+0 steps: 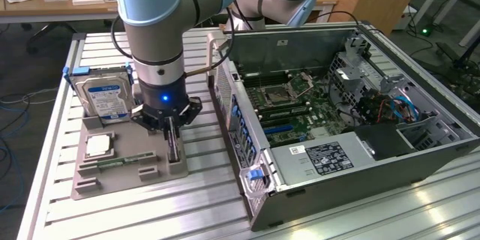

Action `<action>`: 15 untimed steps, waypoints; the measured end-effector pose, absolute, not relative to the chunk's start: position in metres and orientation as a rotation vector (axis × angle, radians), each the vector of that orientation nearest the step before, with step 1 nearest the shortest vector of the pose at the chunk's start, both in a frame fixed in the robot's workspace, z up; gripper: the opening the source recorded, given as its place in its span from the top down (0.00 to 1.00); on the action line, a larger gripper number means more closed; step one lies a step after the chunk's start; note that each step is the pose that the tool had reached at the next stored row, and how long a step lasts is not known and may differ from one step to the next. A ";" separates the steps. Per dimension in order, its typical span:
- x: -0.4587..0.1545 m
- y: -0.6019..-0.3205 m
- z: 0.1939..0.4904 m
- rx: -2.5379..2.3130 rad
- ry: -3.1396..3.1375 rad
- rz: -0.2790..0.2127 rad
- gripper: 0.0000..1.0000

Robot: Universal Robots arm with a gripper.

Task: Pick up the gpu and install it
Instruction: 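Pick up the gpu and move the gpu toward the slot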

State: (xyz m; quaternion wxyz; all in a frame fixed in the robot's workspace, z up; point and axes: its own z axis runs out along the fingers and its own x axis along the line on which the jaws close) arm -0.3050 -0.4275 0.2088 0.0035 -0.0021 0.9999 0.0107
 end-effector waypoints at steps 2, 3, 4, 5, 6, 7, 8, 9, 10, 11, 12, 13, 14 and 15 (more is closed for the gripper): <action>-0.305 -0.428 0.209 -0.007 3.134 0.034 0.72; -0.305 -0.428 0.209 -0.007 3.134 0.034 0.72; -0.305 -0.428 0.209 -0.007 3.134 0.034 0.72; -0.305 -0.428 0.209 -0.007 3.134 0.034 0.72; -0.305 -0.428 0.209 -0.007 3.134 0.034 0.72; -0.305 -0.428 0.209 -0.007 3.134 0.034 0.72; -0.305 -0.428 0.209 -0.007 3.134 0.033 0.72; -0.305 -0.427 0.209 -0.007 3.134 0.034 0.72; -0.305 -0.427 0.210 -0.007 3.134 0.034 0.72; -0.305 -0.427 0.211 -0.007 3.134 0.034 0.72; -0.305 -0.428 0.214 -0.007 3.134 0.033 0.72; -0.305 -0.428 0.217 -0.007 3.134 0.034 0.72; -0.305 -0.428 0.220 -0.007 3.134 0.034 0.72; -0.305 -0.428 0.224 -0.007 3.134 0.034 0.72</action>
